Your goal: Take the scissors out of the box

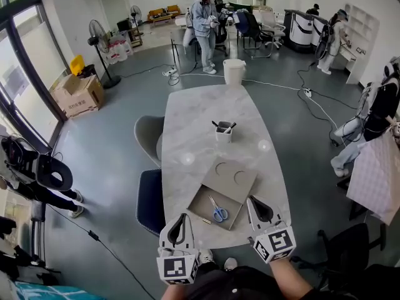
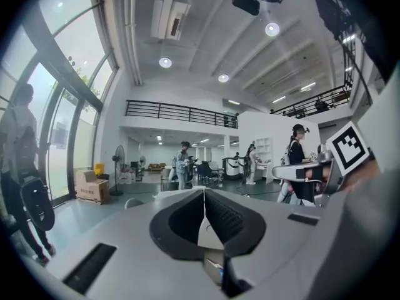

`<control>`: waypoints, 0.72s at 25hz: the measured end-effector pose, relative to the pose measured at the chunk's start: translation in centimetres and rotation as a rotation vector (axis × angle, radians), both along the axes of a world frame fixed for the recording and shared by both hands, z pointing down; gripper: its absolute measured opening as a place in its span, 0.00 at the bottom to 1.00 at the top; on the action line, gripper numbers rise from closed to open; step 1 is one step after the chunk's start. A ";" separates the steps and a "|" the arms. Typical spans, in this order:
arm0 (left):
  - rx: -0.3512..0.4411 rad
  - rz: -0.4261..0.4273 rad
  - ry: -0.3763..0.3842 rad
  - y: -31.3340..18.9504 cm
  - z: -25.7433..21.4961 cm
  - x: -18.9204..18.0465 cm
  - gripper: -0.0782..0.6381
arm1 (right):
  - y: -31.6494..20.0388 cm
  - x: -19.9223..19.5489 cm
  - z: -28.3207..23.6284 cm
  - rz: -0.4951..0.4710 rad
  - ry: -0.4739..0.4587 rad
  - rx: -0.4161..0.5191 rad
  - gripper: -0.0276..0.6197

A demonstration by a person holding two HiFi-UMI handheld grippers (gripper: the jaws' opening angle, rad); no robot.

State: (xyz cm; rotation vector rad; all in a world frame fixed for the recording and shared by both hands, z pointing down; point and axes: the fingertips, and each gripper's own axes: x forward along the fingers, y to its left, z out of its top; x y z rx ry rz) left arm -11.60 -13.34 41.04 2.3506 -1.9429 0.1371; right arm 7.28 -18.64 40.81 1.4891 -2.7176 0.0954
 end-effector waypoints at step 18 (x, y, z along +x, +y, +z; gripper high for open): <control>-0.103 0.052 0.025 -3.2 4.9 -0.7 0.13 | -4.3 -3.8 9.1 -0.061 0.165 -0.234 0.04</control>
